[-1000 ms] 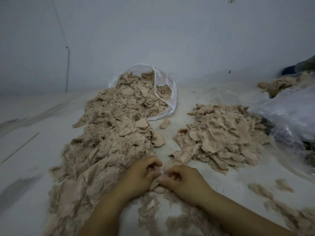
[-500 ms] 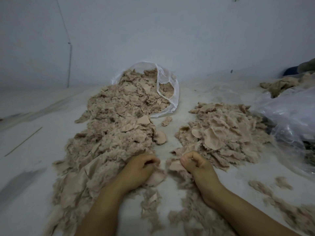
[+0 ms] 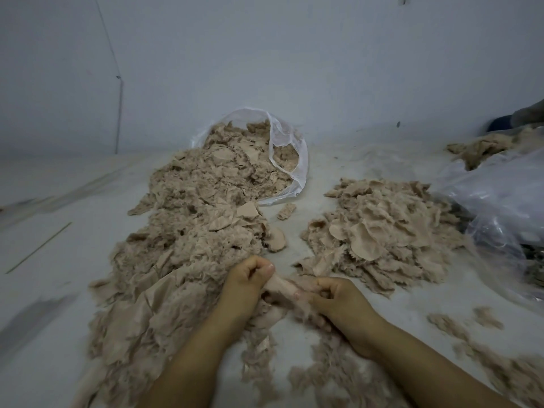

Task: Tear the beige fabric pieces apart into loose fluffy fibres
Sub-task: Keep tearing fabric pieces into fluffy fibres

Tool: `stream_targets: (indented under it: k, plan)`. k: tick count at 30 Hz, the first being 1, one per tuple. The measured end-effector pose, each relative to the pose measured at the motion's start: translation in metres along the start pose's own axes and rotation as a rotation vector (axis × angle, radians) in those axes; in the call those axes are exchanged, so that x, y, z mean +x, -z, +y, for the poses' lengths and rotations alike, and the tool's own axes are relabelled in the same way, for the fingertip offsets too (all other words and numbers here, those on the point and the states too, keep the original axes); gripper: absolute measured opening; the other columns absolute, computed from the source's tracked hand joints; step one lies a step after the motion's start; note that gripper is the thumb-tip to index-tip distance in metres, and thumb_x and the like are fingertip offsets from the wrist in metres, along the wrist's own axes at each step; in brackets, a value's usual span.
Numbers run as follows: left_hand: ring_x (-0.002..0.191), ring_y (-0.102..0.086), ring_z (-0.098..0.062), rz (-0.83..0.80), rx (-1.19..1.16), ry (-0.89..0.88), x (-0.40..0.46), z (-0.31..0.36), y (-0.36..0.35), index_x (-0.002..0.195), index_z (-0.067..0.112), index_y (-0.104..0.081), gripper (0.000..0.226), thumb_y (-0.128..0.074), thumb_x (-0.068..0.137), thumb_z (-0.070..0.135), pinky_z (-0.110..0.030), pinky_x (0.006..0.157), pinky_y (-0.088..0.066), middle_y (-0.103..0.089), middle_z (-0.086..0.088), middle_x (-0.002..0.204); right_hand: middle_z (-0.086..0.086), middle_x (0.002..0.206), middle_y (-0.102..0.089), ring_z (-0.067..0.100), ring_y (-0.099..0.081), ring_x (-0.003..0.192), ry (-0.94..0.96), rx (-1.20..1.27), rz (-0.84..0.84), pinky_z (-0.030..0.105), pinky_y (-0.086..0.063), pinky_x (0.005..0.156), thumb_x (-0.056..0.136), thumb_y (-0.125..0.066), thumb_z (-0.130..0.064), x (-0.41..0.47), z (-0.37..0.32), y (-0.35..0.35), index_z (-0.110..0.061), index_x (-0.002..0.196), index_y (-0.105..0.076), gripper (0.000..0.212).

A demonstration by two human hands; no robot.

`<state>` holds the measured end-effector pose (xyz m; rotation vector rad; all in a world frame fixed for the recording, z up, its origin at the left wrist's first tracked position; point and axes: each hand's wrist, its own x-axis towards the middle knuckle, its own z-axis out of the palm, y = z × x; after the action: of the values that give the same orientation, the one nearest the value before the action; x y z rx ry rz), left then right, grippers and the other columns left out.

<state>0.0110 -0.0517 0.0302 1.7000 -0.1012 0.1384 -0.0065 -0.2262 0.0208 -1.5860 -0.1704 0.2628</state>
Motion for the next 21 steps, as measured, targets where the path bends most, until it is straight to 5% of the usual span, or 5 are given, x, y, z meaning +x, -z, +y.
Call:
stream_targets:
  k: [3,10,15,18,21]
  plan:
    - [0.038,-0.037,-0.011,0.105,-0.058,0.028,0.004,-0.001,0.006,0.068,0.015,-0.053,0.028,-0.05,0.096,0.013,-0.017,0.034,-0.03,-0.048,-0.005,0.052,0.003,0.046,-0.053,0.01,-0.04,0.035,-0.009,-0.06,-0.088,0.02,-0.033,0.038,0.084,-0.07,-0.015,-0.002,0.0,0.003,-0.006,0.076,-0.064,0.013]
    - [0.056,-0.056,-0.008,-0.205,-0.086,-0.05,-0.007,0.004,-0.003,0.075,0.012,-0.062,0.015,-0.059,0.088,0.019,-0.019,0.053,-0.046,-0.063,0.001,0.063,0.003,0.075,-0.068,0.016,-0.054,0.048,0.016,0.112,-0.05,0.025,-0.045,0.046,0.067,-0.076,-0.033,-0.005,-0.006,-0.002,-0.021,0.119,-0.051,0.059]
    - [0.064,-0.056,-0.01,-0.312,-0.066,-0.029,-0.011,0.005,-0.005,0.074,0.018,-0.06,0.024,-0.064,0.079,0.042,-0.023,0.061,-0.046,-0.061,0.003,0.067,0.004,0.051,-0.059,0.011,-0.052,0.042,0.033,0.028,-0.05,0.021,-0.044,0.045,0.092,-0.06,-0.013,-0.006,-0.002,-0.007,0.0,0.1,-0.061,0.016]
    - [0.074,-0.063,-0.009,-0.331,0.074,-0.047,-0.011,0.001,-0.006,0.08,0.026,-0.062,0.019,-0.078,0.074,0.034,-0.023,0.069,-0.049,-0.068,0.007,0.076,0.003,0.047,-0.056,0.01,-0.048,0.037,0.052,0.017,-0.008,0.02,-0.04,0.04,0.094,-0.058,-0.02,-0.006,-0.004,-0.006,-0.002,0.092,-0.064,0.019]
    - [0.056,-0.057,-0.01,-0.286,0.066,-0.033,-0.01,0.0,-0.008,0.067,0.023,-0.06,0.019,-0.074,0.078,0.017,-0.024,0.055,-0.046,-0.061,0.006,0.061,0.004,0.049,-0.054,0.011,-0.043,0.036,0.058,-0.035,0.012,0.02,-0.034,0.038,0.096,-0.053,-0.027,-0.005,-0.001,-0.006,-0.001,0.098,-0.063,0.028]
